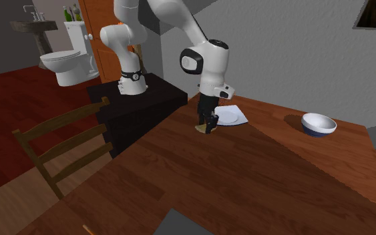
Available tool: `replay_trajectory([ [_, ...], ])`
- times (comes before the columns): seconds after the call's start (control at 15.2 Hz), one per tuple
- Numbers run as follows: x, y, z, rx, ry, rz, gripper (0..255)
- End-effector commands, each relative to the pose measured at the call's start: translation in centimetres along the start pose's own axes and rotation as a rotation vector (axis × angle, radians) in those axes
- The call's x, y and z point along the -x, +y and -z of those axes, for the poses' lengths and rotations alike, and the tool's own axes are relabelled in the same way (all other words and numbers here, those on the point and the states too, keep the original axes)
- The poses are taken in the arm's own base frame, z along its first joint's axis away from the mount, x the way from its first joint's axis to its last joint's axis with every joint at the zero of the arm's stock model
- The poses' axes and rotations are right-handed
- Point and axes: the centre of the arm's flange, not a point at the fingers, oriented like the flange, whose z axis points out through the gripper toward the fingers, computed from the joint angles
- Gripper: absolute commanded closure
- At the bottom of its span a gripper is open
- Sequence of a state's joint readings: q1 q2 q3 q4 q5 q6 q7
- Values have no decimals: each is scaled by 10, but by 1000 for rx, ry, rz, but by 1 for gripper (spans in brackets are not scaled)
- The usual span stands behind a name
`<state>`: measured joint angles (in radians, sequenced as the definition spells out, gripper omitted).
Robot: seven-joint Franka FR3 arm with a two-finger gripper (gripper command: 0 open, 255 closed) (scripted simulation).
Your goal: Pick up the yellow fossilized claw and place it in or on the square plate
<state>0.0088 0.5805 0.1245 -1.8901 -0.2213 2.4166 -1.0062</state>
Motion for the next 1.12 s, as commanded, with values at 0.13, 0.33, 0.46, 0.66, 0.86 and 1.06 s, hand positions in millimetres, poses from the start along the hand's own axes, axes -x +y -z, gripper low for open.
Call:
replay_trajectory([
  [0.13, -39, -32, 6, 0, 0, 0, 255],
  [0.33, -70, -56, 10, 0, 0, 0, 255],
  [0.46, -90, -73, 12, 0, 0, 0, 255],
  [0.66, -121, -98, 16, 0, 0, 0, 255],
  [0.86, -151, -123, 20, 0, 0, 0, 255],
  [1.06, -182, -148, 24, 0, 0, 0, 255],
])
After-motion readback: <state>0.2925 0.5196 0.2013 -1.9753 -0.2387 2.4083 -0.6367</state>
